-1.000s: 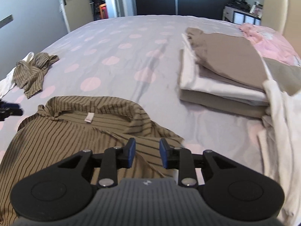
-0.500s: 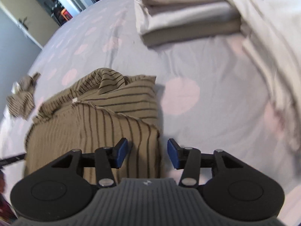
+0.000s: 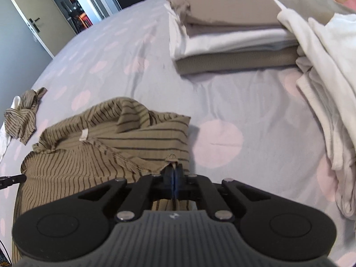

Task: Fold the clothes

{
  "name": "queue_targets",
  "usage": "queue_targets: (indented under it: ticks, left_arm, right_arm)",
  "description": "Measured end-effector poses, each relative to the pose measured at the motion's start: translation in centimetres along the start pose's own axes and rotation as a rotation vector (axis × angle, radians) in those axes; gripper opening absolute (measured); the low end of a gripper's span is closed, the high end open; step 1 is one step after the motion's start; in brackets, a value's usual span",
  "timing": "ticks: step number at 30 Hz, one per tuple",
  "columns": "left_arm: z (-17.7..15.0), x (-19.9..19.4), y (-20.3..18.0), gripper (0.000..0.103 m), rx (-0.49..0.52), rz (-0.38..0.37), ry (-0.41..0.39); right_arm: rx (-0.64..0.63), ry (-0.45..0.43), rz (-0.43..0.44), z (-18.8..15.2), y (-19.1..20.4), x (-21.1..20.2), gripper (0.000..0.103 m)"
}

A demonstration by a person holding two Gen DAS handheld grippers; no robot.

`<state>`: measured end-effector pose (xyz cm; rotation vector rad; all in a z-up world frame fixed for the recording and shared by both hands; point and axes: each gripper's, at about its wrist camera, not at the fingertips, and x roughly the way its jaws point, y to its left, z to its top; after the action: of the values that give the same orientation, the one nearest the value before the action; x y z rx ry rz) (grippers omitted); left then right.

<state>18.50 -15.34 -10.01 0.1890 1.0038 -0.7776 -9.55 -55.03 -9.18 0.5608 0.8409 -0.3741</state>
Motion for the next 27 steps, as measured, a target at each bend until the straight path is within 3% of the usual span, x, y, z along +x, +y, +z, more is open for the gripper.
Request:
queue_targets:
  ticks: [2, 3, 4, 13, 21, 27]
  left_arm:
    - [0.2, -0.5, 0.0, 0.014, -0.004, 0.007, 0.007]
    - [0.2, -1.1, -0.1, 0.022, 0.005, 0.01, 0.0]
    - [0.2, -1.7, -0.1, 0.026, 0.014, 0.014, -0.008]
    - [-4.5, -7.6, -0.3, 0.027, 0.108, -0.043, 0.006]
    - [-10.3, -11.1, -1.2, 0.028, 0.179, -0.103, 0.08]
    - [-14.5, -12.6, -2.2, 0.037, 0.254, -0.141, 0.168]
  right_arm:
    - [-0.012, -0.006, -0.012, 0.1, 0.1, -0.4, 0.019]
    - [-0.027, -0.021, -0.023, 0.1, 0.2, -0.8, 0.034]
    - [-0.035, -0.027, -0.021, 0.0, 0.2, -1.4, 0.037]
    - [-0.093, -0.006, 0.036, -3.5, -0.1, -5.9, 0.037]
    - [-0.146, 0.115, 0.08, -9.4, 0.4, -8.8, 0.037]
    - [-0.16, 0.208, 0.091, -13.9, -0.2, -10.3, 0.037]
